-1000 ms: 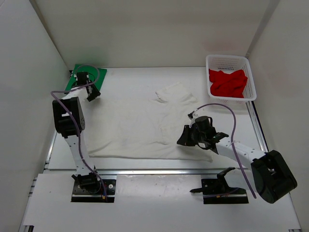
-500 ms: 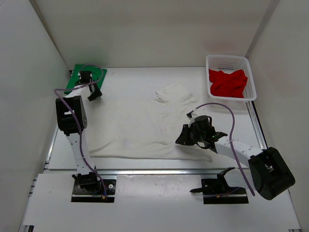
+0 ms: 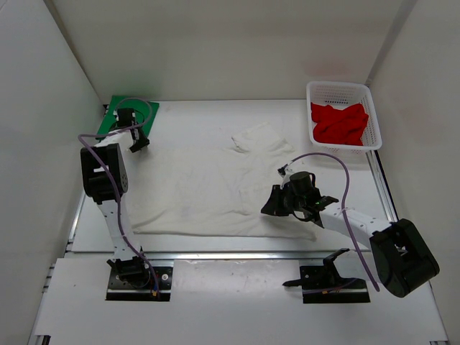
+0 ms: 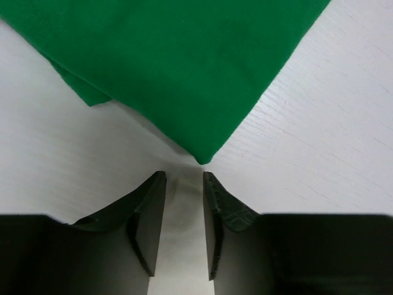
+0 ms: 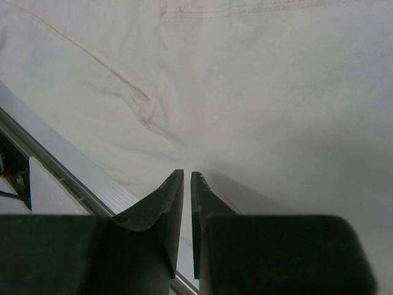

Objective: Fold and stack the t-shirts
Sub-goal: Grap the side of the flattened tshirt furthest away from the robot with both arms

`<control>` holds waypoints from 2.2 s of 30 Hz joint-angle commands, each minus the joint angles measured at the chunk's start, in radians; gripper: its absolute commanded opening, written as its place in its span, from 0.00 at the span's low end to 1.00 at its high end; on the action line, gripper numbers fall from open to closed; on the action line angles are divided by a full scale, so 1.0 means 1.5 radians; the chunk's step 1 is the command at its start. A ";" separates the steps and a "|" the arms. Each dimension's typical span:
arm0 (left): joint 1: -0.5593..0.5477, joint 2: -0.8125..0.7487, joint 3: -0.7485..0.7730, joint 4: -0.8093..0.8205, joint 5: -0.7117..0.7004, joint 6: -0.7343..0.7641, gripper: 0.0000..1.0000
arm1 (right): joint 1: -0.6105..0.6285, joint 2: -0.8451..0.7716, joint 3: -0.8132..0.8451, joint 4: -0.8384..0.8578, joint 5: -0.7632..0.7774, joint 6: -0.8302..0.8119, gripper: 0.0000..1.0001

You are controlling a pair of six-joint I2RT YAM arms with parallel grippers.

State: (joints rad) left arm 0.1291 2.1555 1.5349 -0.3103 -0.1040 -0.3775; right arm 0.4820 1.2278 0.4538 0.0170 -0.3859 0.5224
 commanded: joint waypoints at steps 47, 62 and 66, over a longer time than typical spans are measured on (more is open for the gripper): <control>-0.034 -0.193 -0.152 0.079 0.066 -0.065 0.00 | -0.163 0.815 1.142 -0.379 0.249 -0.187 0.38; -0.038 -0.186 -0.153 0.080 0.077 -0.062 0.00 | -0.191 1.001 1.432 -0.461 0.168 -0.172 0.41; -0.039 -0.190 -0.157 0.077 0.077 -0.060 0.00 | -0.195 0.993 1.420 -0.440 0.156 -0.155 0.42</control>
State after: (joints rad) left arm 0.0780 1.9324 1.2995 -0.2020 -0.0048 -0.4709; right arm 0.1932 2.7220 2.5641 -0.6609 -0.1143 0.2672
